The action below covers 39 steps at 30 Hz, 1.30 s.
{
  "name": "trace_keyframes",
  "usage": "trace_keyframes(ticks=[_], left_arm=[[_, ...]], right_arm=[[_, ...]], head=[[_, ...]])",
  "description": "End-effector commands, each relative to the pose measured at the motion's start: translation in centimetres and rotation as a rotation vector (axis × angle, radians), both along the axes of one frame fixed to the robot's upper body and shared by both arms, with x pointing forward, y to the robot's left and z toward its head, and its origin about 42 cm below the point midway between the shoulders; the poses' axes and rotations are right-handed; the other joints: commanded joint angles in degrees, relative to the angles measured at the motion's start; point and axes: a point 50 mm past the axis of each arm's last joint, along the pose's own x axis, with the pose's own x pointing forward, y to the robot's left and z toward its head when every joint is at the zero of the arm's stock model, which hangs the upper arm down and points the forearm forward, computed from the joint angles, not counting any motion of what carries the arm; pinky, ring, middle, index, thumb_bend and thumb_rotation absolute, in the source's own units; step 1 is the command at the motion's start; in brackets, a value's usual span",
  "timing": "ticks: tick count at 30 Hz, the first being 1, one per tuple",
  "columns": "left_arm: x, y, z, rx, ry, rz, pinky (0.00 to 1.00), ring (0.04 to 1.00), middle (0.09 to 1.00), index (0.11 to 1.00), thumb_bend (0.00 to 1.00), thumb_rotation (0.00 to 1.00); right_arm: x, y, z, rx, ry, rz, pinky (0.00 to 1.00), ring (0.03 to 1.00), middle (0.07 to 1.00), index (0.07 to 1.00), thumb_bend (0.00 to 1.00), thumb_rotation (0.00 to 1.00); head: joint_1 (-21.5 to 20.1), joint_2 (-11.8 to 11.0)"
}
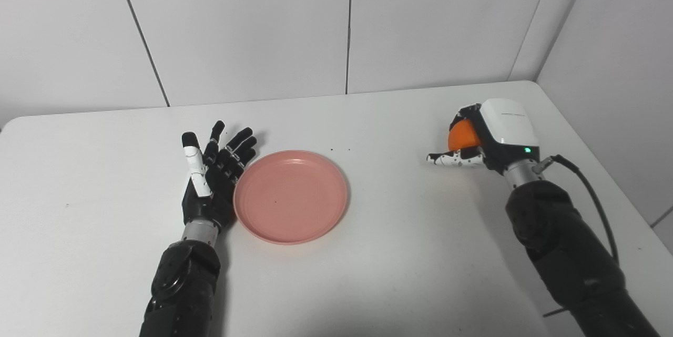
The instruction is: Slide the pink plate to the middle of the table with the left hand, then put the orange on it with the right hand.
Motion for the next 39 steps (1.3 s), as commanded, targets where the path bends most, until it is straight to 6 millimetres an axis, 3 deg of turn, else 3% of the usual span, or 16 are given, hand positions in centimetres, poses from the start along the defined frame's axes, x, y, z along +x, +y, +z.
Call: trace_keyframes(ticks=[1,7,13,27,31,34,39], left_arm=[[-1.3,-0.3,-3.1,0.021,0.138,0.010,0.89,0.816,0.784,1.000,0.97,1.00],[-1.5,-1.0,-3.2,0.021,0.144,0.011,0.90,0.821,0.773,1.000,0.97,1.00],[-1.4,-1.3,-3.4,0.026,0.141,0.017,0.89,0.800,0.750,1.000,0.97,1.00],[-1.6,-0.9,-3.5,0.032,0.141,0.007,0.88,0.808,0.756,1.000,0.97,1.00],[-1.6,-0.6,-3.5,0.038,0.145,0.010,0.88,0.808,0.757,1.000,0.98,1.00],[-1.6,-0.1,-3.6,0.043,0.152,0.015,0.87,0.798,0.755,1.000,0.98,1.00],[-1.6,0.2,-3.5,0.049,0.142,0.010,0.88,0.794,0.756,1.000,0.97,1.00]], right_arm=[[0.8,-0.1,4.2,-0.020,-0.121,0.056,0.09,0.141,0.204,0.304,0.61,0.31],[0.7,0.1,5.1,-0.016,-0.161,0.105,0.10,0.144,0.204,0.262,0.62,0.27],[0.9,1.3,6.3,0.003,-0.214,0.170,0.07,0.119,0.171,0.200,0.65,0.32],[1.3,11.0,10.4,0.040,-0.282,0.351,0.07,0.108,0.161,0.198,0.65,0.28],[1.4,13.2,11.1,0.047,-0.307,0.404,0.07,0.112,0.165,0.207,0.66,0.27],[1.5,14.9,11.4,0.046,-0.307,0.417,0.07,0.114,0.171,0.203,0.66,0.32],[1.7,17.1,11.8,0.059,-0.311,0.440,0.05,0.097,0.151,0.177,0.67,0.29]], head=[[0.93,-0.11],[5.24,-0.33],[5.99,-0.63],[4.09,-0.85],[3.77,-0.77],[2.79,-0.73],[1.98,-0.60]])
